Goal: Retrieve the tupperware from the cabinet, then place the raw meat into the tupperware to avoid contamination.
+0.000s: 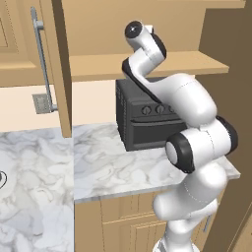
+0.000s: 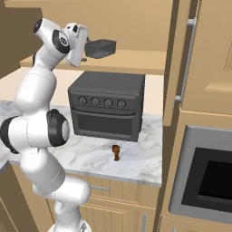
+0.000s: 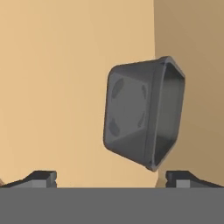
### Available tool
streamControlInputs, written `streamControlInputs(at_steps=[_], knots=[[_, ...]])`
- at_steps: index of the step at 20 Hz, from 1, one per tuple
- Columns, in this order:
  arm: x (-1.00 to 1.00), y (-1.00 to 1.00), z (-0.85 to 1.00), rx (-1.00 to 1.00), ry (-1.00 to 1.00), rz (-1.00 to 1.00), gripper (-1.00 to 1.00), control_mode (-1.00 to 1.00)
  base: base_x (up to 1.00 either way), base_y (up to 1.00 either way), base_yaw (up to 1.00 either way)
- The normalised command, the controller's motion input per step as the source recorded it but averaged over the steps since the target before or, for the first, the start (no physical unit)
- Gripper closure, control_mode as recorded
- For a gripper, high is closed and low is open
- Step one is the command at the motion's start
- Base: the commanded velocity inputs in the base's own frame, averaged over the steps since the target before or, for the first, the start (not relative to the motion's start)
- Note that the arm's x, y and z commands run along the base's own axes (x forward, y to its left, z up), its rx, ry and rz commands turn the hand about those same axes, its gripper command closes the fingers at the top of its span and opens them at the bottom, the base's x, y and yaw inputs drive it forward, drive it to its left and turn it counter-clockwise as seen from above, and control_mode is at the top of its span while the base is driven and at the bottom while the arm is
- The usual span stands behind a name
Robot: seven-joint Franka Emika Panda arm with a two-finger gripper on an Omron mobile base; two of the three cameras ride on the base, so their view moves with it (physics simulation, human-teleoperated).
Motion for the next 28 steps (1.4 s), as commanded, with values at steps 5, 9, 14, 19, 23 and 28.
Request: streamControlInputs(at_steps=[5, 9, 14, 19, 23, 28], knots=[[0.23, -0.08, -0.04, 0.05, 0.00, 0.02, -1.00, -1.00, 0.00, 0.00, 0.00], [0.24, -0.07, -0.07, 0.03, 0.00, 0.01, -1.00, -1.00, 0.00, 0.00, 0.00], [0.23, -0.09, -0.08, 0.02, 0.00, 0.01, -1.00, -1.00, 0.00, 0.00, 0.00], [0.27, -0.11, -0.07, 0.03, 0.00, 0.02, -1.00, -1.00, 0.00, 0.00, 0.00], [0.30, -0.11, -0.10, 0.02, 0.02, 0.02, -1.00, -1.00, 0.00, 0.00, 0.00], [0.27, -0.11, -0.11, 0.02, 0.01, 0.02, -1.00, -1.00, 0.00, 0.00, 0.00]])
